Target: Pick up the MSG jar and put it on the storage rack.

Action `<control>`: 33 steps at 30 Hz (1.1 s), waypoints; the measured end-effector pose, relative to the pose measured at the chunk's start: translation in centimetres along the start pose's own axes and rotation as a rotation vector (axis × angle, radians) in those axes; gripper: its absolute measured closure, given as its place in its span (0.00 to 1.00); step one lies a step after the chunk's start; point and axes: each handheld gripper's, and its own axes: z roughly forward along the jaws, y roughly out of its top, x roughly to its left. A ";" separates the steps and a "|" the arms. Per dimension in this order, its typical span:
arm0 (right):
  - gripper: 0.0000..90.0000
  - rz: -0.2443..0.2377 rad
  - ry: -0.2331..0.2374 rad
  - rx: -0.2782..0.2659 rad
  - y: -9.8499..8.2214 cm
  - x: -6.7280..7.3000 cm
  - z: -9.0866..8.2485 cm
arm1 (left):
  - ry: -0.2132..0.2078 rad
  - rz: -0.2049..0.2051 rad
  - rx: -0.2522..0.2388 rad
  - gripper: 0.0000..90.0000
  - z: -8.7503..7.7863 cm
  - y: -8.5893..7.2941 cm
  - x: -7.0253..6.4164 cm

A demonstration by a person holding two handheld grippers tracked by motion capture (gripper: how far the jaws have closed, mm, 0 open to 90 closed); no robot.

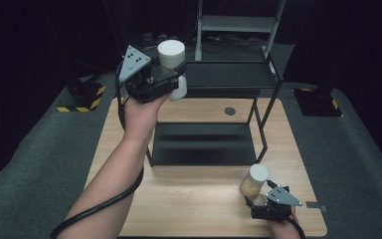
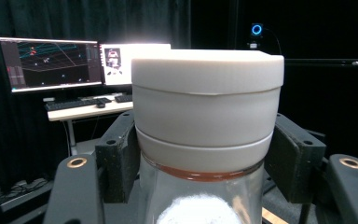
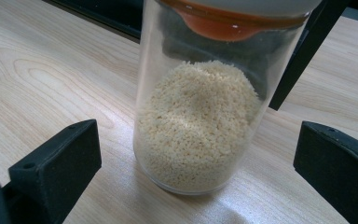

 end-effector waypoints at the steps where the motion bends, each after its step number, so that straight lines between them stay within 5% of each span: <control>1: 0.00 0.000 0.000 0.000 0.0 0.0 0.0 | 0.004 -0.004 0.001 0.39 0.2 0.1 0.0; 33: 0.00 0.004 0.001 -0.006 -0.1 -0.1 0.0 | 0.081 0.002 0.011 0.39 4.4 -0.2 0.5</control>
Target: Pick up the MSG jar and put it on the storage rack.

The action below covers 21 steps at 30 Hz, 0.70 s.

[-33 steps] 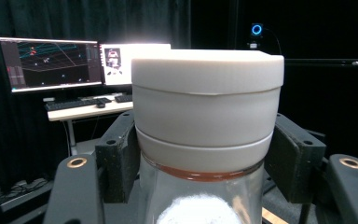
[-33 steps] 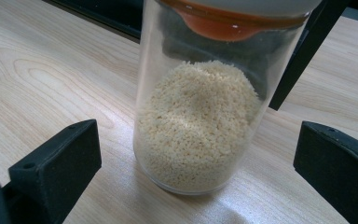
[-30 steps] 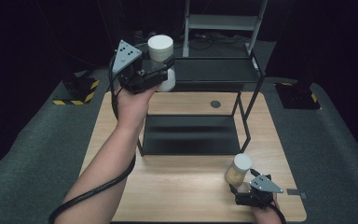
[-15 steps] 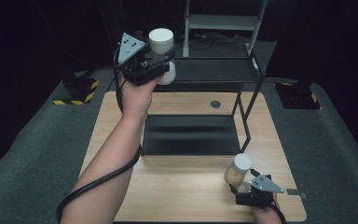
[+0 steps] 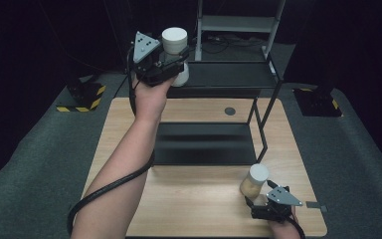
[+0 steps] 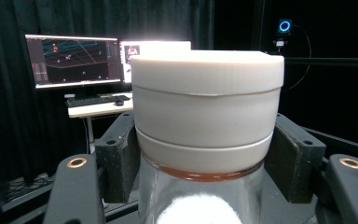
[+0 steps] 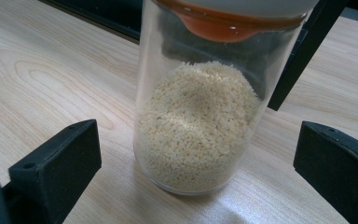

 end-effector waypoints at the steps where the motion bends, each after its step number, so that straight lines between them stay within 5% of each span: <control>1: 0.00 0.000 0.000 0.000 0.0 0.0 0.0 | 0.002 0.003 -0.001 0.39 0.1 -0.1 0.0; 21: 0.00 0.003 0.002 -0.003 -0.1 -0.1 0.0 | 0.018 -0.017 0.018 0.39 1.7 -1.1 -0.1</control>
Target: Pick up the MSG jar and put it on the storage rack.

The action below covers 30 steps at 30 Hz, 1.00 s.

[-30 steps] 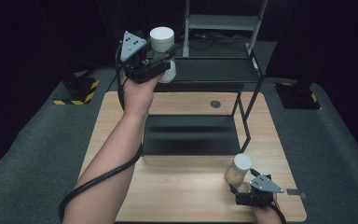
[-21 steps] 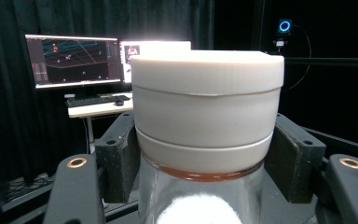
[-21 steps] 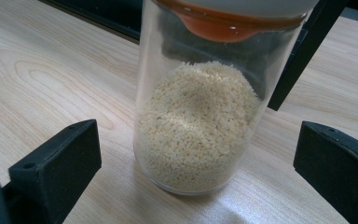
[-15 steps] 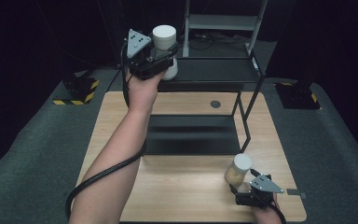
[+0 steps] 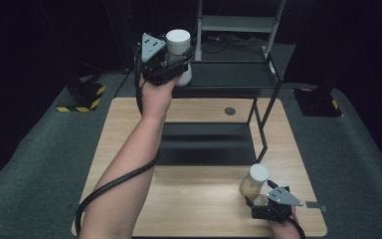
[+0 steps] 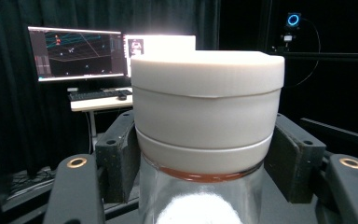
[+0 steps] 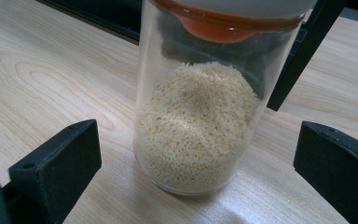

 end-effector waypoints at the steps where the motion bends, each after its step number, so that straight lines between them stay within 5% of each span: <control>1: 0.00 0.000 0.000 0.000 0.0 0.0 0.0 | 0.001 0.003 0.002 0.39 0.0 0.0 0.0; 30: 0.00 -0.002 0.005 -0.002 0.0 -0.1 0.0 | -0.001 0.005 0.001 0.36 0.1 -0.1 0.0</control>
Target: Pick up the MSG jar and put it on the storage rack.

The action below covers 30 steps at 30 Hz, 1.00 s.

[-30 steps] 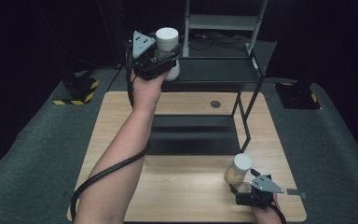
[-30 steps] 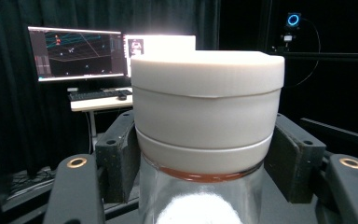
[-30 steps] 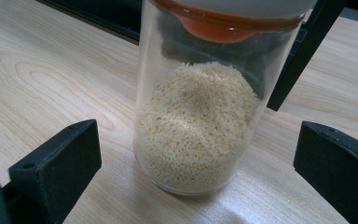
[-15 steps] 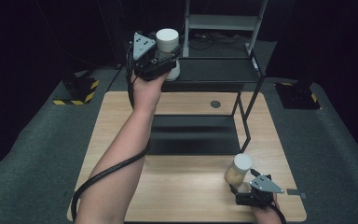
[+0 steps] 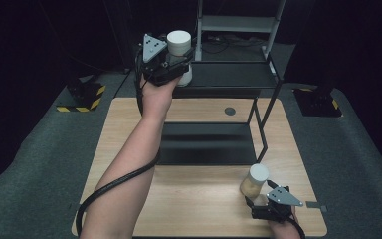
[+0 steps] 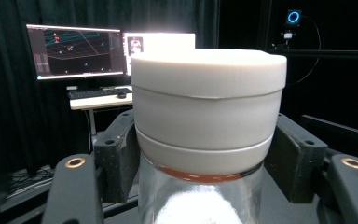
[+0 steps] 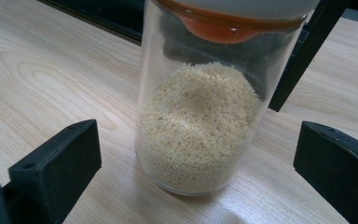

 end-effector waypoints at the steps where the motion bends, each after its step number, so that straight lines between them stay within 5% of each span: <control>1: 0.00 0.000 0.000 0.000 0.0 0.0 0.0 | 0.007 -0.008 -0.002 0.32 0.0 0.1 -0.1; 7: 0.00 -0.001 -0.003 0.000 0.0 0.1 0.0 | 0.025 -0.017 0.014 0.01 -0.2 0.6 -0.3; 30: 0.00 -0.007 -0.004 0.001 0.0 0.1 0.0 | 0.026 0.055 0.022 0.00 -3.3 0.5 -2.2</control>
